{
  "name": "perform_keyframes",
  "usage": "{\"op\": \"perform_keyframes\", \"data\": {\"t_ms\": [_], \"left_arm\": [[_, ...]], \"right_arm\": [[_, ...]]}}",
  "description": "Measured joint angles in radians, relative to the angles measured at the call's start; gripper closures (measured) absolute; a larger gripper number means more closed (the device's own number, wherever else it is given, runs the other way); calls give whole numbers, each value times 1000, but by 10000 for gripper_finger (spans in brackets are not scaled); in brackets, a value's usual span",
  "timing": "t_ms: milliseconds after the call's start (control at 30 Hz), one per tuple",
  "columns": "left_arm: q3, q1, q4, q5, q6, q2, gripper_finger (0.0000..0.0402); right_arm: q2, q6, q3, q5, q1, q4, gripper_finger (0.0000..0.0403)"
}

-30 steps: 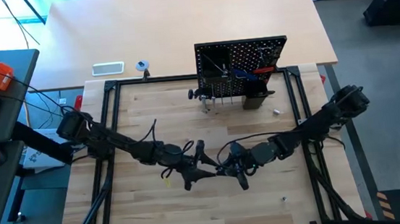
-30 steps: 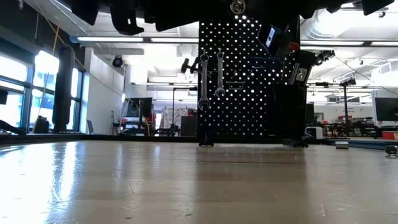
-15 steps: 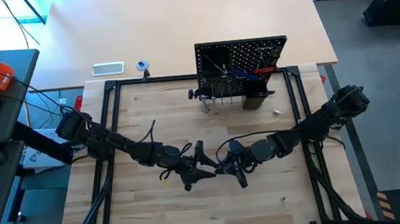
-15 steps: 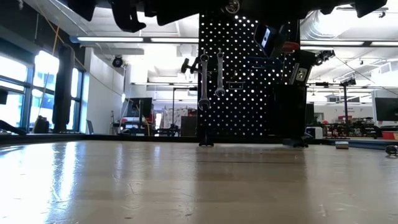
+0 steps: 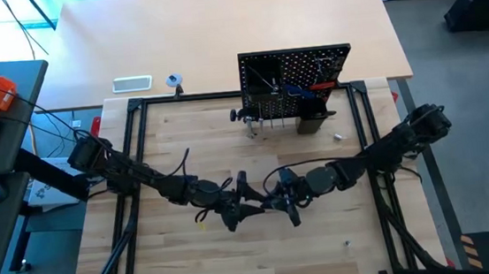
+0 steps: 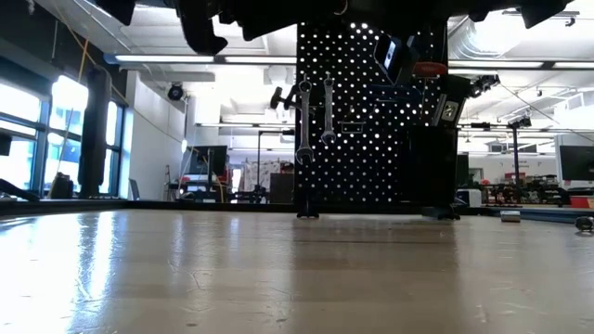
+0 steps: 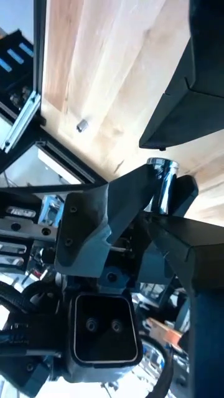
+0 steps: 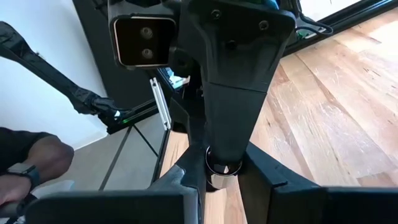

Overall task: Hang tools onto peg board
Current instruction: Hang the silver socket onto the pegboard

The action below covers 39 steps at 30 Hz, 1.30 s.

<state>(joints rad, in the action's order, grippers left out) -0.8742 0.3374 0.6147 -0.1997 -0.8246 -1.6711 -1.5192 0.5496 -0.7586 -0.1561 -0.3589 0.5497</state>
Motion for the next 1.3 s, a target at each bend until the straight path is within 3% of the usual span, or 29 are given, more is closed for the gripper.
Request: {"op": "perform_keyframes", "data": {"t_ms": [167, 433, 667, 1100, 1300], "left_arm": [[0, -1, 32, -12, -15, 0, 234], [0, -1, 19, -10, -60, 0, 289], [-1, 8, 18, -29, -62, 0, 293], [-6, 44, -3, -111, -76, 0, 294], [-27, 53, -33, -175, -112, 22, 295]], "right_arm": [[0, 0, 0, -1, 0, 14, 350], [0, -1, 0, 0, 0, 19, 349], [0, -5, 0, -11, -1, 22, 337], [17, 0, 0, -105, -69, -19, 235], [72, 15, 0, -186, -123, -151, 222]]}}
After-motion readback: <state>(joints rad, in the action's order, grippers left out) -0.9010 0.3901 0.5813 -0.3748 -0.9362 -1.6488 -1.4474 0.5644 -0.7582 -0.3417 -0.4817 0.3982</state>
